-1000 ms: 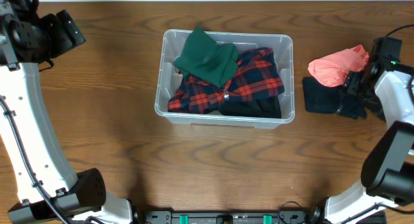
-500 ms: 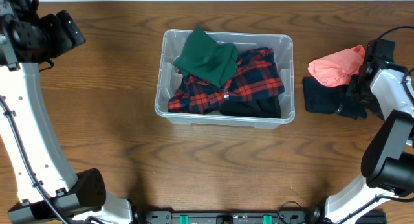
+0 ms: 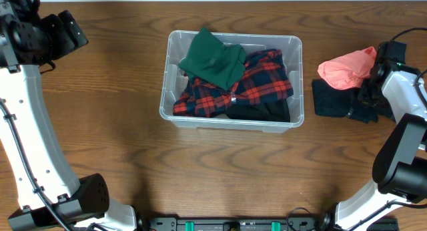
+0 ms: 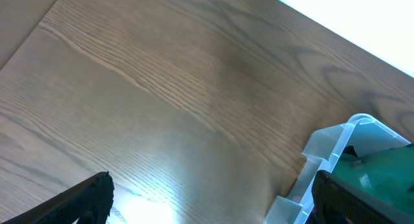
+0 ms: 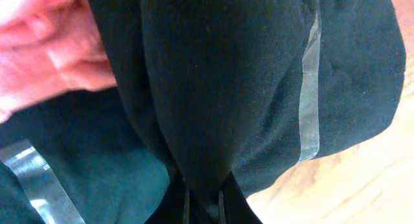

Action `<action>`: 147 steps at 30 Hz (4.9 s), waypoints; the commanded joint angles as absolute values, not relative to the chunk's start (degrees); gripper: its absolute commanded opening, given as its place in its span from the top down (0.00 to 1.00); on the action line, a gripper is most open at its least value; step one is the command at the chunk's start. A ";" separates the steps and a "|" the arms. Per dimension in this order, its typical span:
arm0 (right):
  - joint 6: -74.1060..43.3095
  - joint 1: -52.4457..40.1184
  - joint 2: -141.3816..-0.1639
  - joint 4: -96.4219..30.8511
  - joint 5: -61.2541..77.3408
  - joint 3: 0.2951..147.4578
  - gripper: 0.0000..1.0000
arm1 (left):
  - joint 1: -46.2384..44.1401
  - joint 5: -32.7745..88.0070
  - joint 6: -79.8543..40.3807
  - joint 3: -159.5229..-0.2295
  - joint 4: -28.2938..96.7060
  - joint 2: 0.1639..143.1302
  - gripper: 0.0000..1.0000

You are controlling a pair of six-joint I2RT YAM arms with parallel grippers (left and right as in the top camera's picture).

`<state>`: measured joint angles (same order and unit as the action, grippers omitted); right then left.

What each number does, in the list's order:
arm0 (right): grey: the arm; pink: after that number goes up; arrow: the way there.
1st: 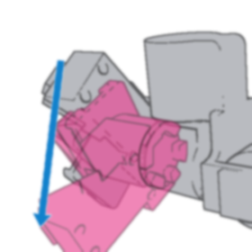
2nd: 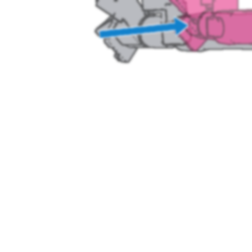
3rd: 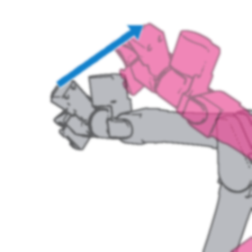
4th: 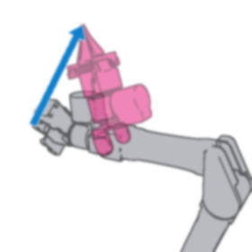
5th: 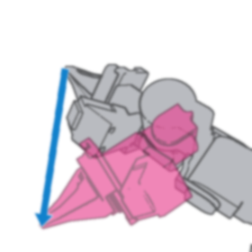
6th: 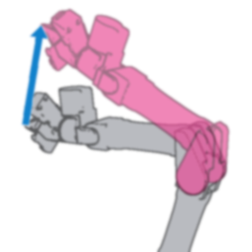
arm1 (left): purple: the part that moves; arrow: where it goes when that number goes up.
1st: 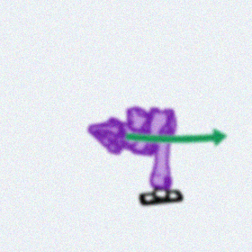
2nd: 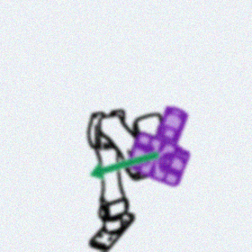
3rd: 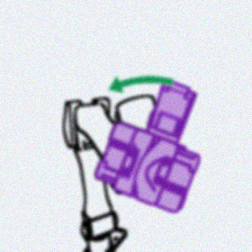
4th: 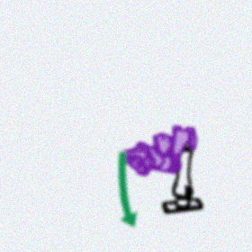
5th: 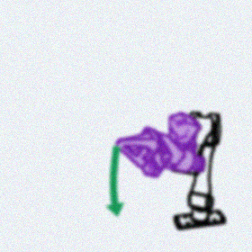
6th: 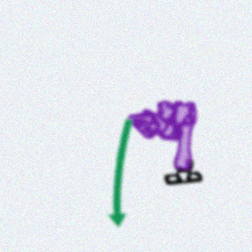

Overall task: Pack container
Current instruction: 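Move the right gripper back to the pile and grasp the black garment, then carry the black garment with the right gripper into the bin's right side, then release the black garment and push it down with the right gripper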

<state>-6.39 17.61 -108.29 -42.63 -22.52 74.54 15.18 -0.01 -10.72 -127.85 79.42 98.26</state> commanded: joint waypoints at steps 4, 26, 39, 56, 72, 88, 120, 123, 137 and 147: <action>-10.68 17.17 -103.55 -47.62 -21.93 80.05 0.99 | 15.35 -0.27 -11.03 -127.72 79.42 98.48 0.02; -6.00 3.03 -80.77 -56.62 5.80 94.37 0.99 | 15.35 -0.27 -11.03 -127.72 79.44 98.48 0.02; -18.04 -25.39 -88.84 -53.60 -20.95 94.41 0.99 | 15.35 -0.27 -11.03 -127.72 79.44 98.48 0.02; -19.40 -29.26 -101.38 -51.70 -22.76 94.45 0.70 | 15.35 -0.27 -11.03 -127.72 79.42 98.48 0.02; -17.12 -32.53 -101.25 -54.41 -18.96 106.96 0.44 | 15.35 -0.27 -11.03 -127.72 79.44 98.48 0.02; -17.43 -19.73 -110.06 -54.00 -16.80 106.69 0.99 | 15.35 -0.27 -11.03 -127.74 79.44 98.48 0.02; -19.25 -18.50 -119.74 -57.39 -10.39 106.10 0.92 | 15.35 -0.27 -11.03 -127.72 79.44 98.48 0.02; -17.93 -18.50 -117.05 -55.94 -8.08 106.37 0.82 | 15.35 -0.27 -11.03 -127.72 79.44 98.48 0.02; -14.85 -21.54 -113.84 -48.05 0.86 106.80 0.71 | 15.35 -0.27 -11.03 -127.72 79.44 98.48 0.02; -14.76 -25.23 -120.55 -47.70 -2.74 106.80 0.82 | 15.35 -0.27 -11.03 -127.72 79.44 98.48 0.02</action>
